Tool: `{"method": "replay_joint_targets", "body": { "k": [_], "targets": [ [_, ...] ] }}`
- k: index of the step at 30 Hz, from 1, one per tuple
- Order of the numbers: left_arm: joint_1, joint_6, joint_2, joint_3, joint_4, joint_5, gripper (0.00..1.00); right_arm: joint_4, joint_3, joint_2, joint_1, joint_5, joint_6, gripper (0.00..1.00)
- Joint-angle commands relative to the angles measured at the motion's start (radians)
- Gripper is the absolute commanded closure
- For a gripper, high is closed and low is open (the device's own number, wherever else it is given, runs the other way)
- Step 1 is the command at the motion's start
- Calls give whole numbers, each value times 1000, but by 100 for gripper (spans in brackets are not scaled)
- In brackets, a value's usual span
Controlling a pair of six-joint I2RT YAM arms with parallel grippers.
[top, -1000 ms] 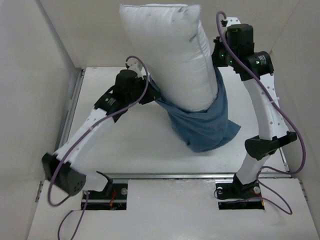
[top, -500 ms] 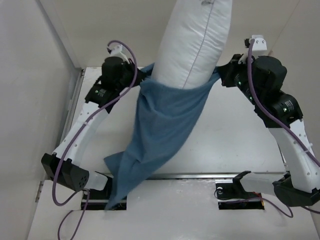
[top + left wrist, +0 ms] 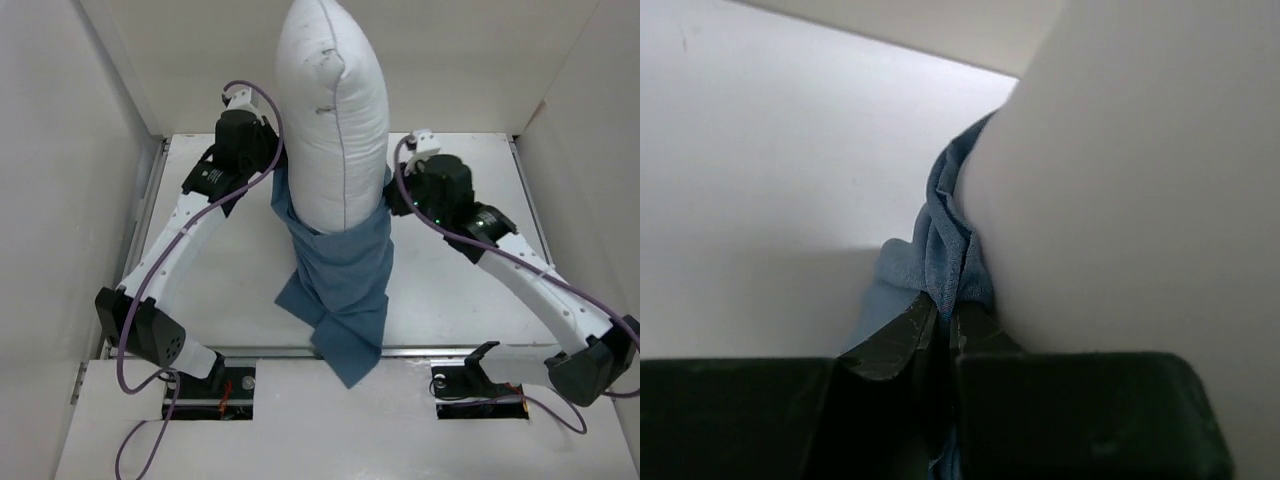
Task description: Put the pillow into the pillowcase
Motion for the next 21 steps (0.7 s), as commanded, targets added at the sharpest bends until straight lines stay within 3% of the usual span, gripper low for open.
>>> {"method": "replay_joint_targets", "body": {
  "k": [1,4,8,12,14,17,21],
  "targets": [
    [-15,33,71,149,147,2,100,122,-27,43,75,-45,12,100],
    [-26,57,111,241,138,-28,100,63,1,63,127,71,-1,100],
    [-35,102,154,391,153,-48,100,143,14,79,194,106,-22,100],
    [-35,161,237,719,107,-49,100,280,45,114,225,175,-12,100],
    [-44,186,257,779,116,-49,100,359,-16,123,234,175,41,100],
    [-56,186,266,794,144,4,100,572,-120,132,234,241,130,100],
    [-98,220,266,644,164,45,100,556,-148,235,234,266,186,100]
  ]
}}
